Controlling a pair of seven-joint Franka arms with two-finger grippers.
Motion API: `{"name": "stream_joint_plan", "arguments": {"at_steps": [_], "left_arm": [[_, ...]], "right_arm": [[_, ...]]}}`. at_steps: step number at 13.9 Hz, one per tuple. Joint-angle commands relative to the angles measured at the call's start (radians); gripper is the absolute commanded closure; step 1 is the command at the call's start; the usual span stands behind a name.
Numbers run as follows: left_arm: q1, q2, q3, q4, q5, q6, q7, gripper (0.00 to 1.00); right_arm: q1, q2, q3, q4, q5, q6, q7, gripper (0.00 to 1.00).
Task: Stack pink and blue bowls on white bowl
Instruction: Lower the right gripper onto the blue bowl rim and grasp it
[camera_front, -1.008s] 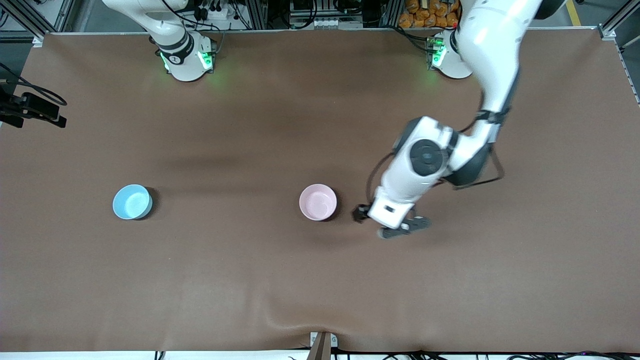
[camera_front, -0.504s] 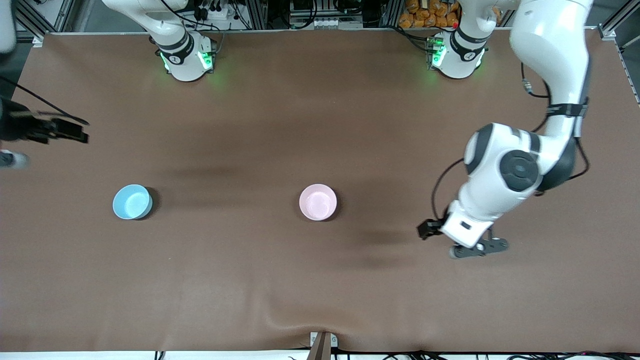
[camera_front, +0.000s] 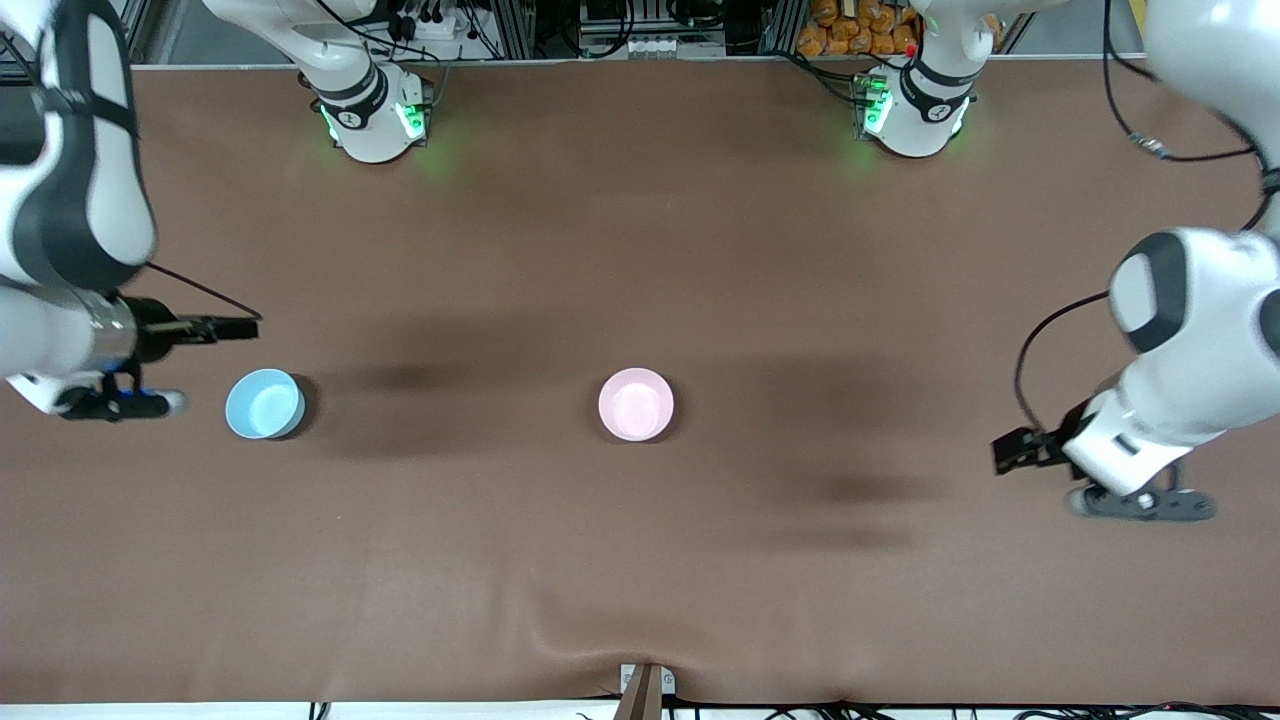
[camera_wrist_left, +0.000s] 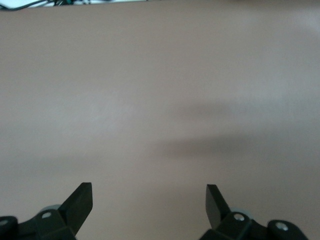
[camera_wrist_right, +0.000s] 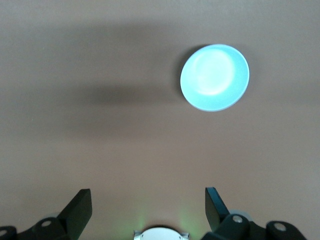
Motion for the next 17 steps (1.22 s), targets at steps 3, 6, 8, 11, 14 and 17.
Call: {"name": "stream_joint_plan", "arguments": {"at_steps": [3, 6, 8, 11, 14, 17], "left_arm": [[-0.1, -0.239, 0.104, -0.025, 0.003, -0.285, 0.006, 0.0], [-0.144, -0.326, 0.165, -0.026, 0.005, -0.392, 0.015, 0.0], [-0.137, -0.355, 0.168, -0.026, 0.003, -0.428, 0.019, 0.0], [-0.106, -0.4, 0.18, -0.031, 0.011, -0.434, 0.058, 0.0], [-0.086, -0.391, 0.174, -0.028, 0.025, -0.426, 0.058, 0.0], [-0.068, -0.394, 0.168, -0.032, 0.017, -0.428, 0.067, 0.0]], "right_arm": [[-0.05, 0.189, -0.003, 0.075, 0.017, 0.27, -0.013, 0.0], [-0.099, 0.292, -0.003, 0.067, 0.015, 0.42, -0.157, 0.0], [-0.122, 0.335, -0.003, 0.064, 0.015, 0.476, -0.2, 0.0], [-0.147, 0.396, -0.003, 0.064, 0.014, 0.575, -0.243, 0.0], [-0.196, 0.406, -0.002, 0.063, 0.021, 0.583, -0.335, 0.0], [-0.24, 0.399, 0.0, 0.05, 0.024, 0.536, -0.405, 0.0]]}}
